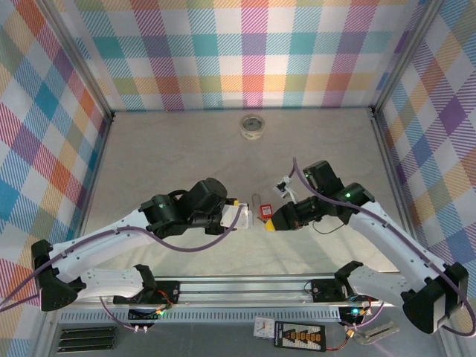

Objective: Unlock with the key

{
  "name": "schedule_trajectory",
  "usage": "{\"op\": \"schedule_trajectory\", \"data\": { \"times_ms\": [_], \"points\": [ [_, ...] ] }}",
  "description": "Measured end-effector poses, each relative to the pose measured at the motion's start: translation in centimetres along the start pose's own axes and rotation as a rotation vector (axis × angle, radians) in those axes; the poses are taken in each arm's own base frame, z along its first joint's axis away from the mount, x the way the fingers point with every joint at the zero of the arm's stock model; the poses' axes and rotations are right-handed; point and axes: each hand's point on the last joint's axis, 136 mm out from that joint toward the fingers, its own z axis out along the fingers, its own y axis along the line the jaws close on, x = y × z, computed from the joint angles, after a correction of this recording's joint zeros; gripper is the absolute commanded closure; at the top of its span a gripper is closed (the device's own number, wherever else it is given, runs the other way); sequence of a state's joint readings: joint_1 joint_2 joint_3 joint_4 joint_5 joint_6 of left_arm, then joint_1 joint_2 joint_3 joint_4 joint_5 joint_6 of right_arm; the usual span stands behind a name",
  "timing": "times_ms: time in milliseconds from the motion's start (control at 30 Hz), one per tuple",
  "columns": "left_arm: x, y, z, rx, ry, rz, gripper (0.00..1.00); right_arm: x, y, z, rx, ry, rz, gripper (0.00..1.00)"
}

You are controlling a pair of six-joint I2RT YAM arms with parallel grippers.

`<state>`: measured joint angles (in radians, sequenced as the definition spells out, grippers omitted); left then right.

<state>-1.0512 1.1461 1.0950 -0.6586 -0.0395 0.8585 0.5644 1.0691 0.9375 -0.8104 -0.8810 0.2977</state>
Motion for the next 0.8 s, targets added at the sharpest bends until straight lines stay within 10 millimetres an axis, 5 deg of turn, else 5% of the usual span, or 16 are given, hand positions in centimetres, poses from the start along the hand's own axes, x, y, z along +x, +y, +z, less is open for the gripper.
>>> {"op": "schedule_trajectory", "data": {
  "times_ms": [233, 800],
  "points": [
    [-1.7, -0.3, -0.6, 0.026, -0.012, 0.159, 1.0, -0.2, 0.8, 0.1, -0.039, 0.022, 0.008, 1.0],
    [-1.6, -1.4, 0.4, 0.107, 0.037, 0.232, 1.0, 0.0, 1.0, 1.4, -0.07, 0.088, 0.028, 1.0]
  ]
}}
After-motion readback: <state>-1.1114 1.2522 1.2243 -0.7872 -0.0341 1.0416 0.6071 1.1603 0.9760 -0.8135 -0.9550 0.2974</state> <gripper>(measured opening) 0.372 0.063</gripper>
